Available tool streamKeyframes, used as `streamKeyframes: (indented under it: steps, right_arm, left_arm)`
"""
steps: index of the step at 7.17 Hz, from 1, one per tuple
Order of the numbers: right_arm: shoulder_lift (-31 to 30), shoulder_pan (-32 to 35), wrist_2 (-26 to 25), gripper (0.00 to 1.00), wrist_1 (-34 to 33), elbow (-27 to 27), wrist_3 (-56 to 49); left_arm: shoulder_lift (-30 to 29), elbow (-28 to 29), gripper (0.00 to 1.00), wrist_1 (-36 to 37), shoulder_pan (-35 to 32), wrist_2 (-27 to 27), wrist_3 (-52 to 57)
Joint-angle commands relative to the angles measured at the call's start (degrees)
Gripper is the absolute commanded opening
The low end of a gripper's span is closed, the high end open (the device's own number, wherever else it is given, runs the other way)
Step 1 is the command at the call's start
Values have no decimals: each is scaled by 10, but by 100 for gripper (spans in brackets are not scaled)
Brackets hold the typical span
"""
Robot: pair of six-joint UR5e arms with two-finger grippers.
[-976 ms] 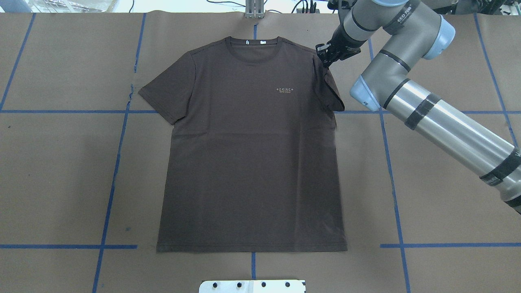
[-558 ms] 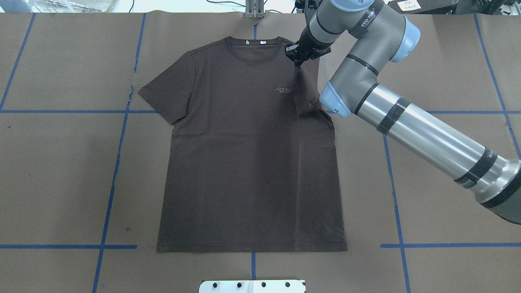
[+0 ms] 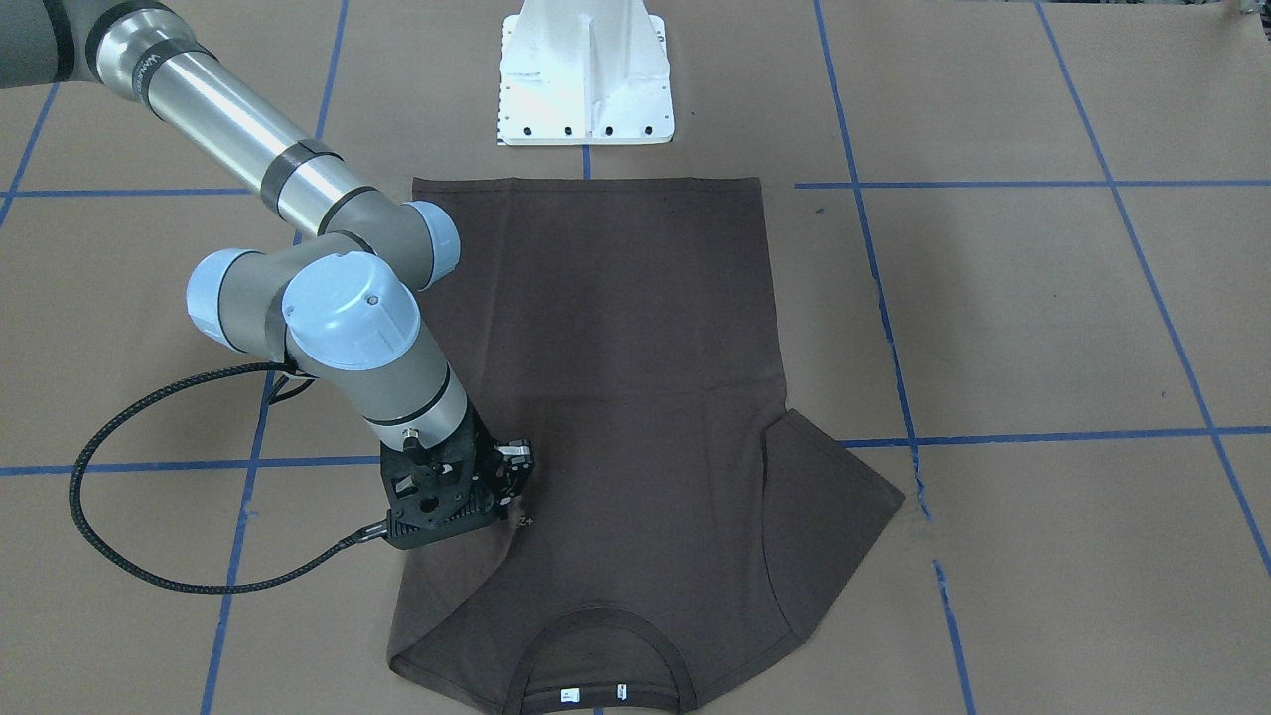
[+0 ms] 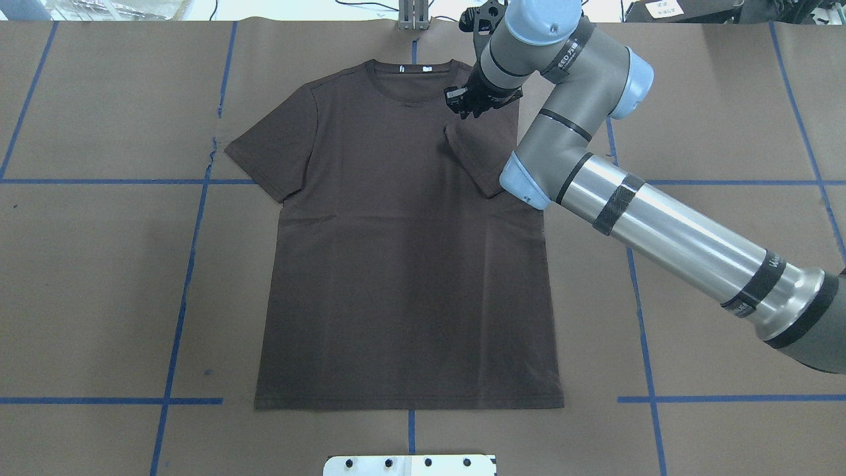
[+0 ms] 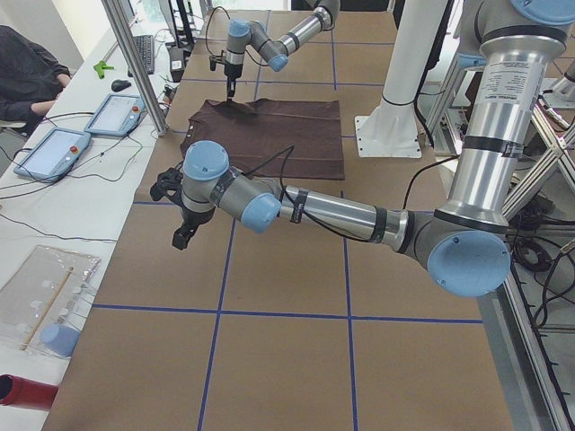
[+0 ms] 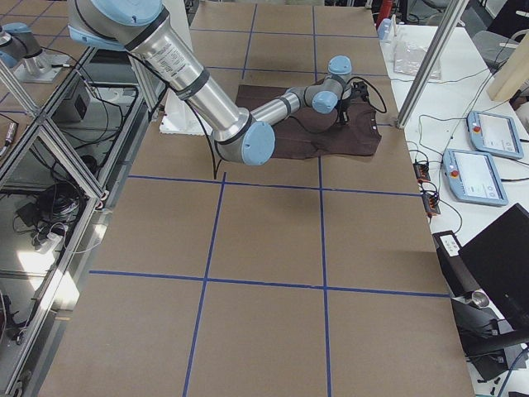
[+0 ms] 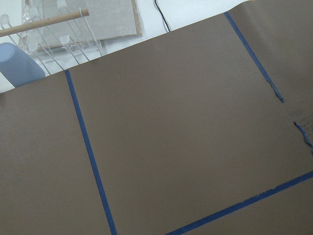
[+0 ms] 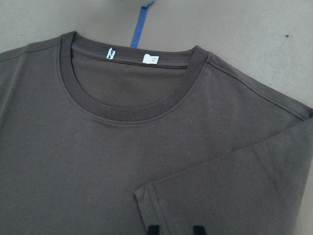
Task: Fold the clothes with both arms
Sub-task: 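Grasp the sleeve with the right gripper and fold it inward over the chest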
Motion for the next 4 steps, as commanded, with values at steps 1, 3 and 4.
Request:
streamKeyframes:
  steps: [1,3,4]
  right_arm:
    - [-1,25,45,100,-18,0,8]
    - [-3,49,118,100,-85,9,7]
    - [-21,61,149,100,-138,41,7]
  left_arm:
    - [-35,13,100,2,34,7,-59]
    - [-74,17,100,-32,138,78,-233]
    - [-85,22,100,-70,201,117,-331]
